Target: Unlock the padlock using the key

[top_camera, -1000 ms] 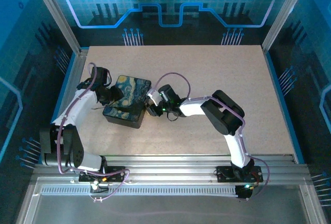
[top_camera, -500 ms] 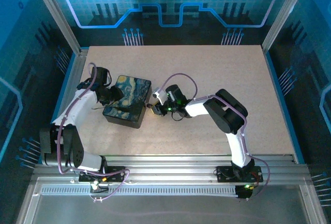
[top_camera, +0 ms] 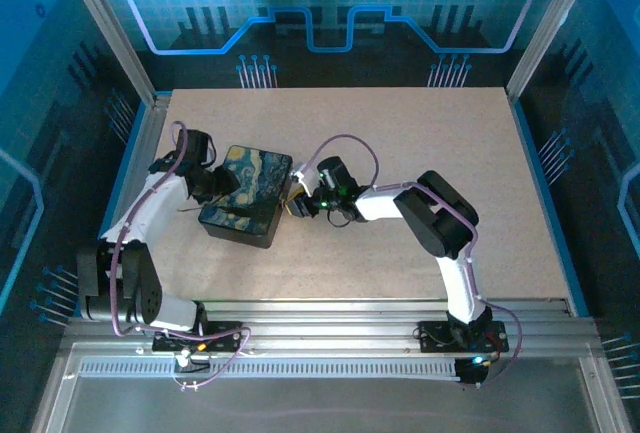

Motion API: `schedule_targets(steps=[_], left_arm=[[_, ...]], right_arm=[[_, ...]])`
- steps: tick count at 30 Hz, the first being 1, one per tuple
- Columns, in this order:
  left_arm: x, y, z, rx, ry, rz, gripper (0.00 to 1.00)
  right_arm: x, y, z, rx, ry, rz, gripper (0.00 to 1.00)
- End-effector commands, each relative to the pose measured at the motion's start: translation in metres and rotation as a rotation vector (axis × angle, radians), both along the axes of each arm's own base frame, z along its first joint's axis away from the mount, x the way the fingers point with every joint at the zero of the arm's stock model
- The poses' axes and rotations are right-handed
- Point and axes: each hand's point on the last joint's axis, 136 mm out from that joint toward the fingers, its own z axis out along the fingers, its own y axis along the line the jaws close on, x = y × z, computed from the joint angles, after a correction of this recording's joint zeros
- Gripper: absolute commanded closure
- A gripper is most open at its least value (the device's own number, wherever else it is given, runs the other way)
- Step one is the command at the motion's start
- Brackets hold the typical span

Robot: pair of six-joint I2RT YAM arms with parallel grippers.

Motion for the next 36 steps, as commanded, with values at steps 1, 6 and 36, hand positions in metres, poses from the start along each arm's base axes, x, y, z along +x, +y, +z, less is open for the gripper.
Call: schedule_targets(steps=[1, 6, 36], left_arm=[[-0.004, -0.005, -0.005, -0.020, 0.026, -0.005, 0.65], [-0.008, -0.004, -0.009, -0.013, 0.036, -0.005, 0.65], [-0.022, -0.011, -0.028, -0.013, 0.086, -0.028, 0.65]], right_arm=[[-0.002, 0.005, -0.008, -0.008, 0.019, 0.023, 0.76], [-0.005, -0.003, -0.012, -0.029, 0.037, 0.013, 0.68], [-0.023, 0.002, 0.006, 0.006, 0.279, -0.002, 0.96]])
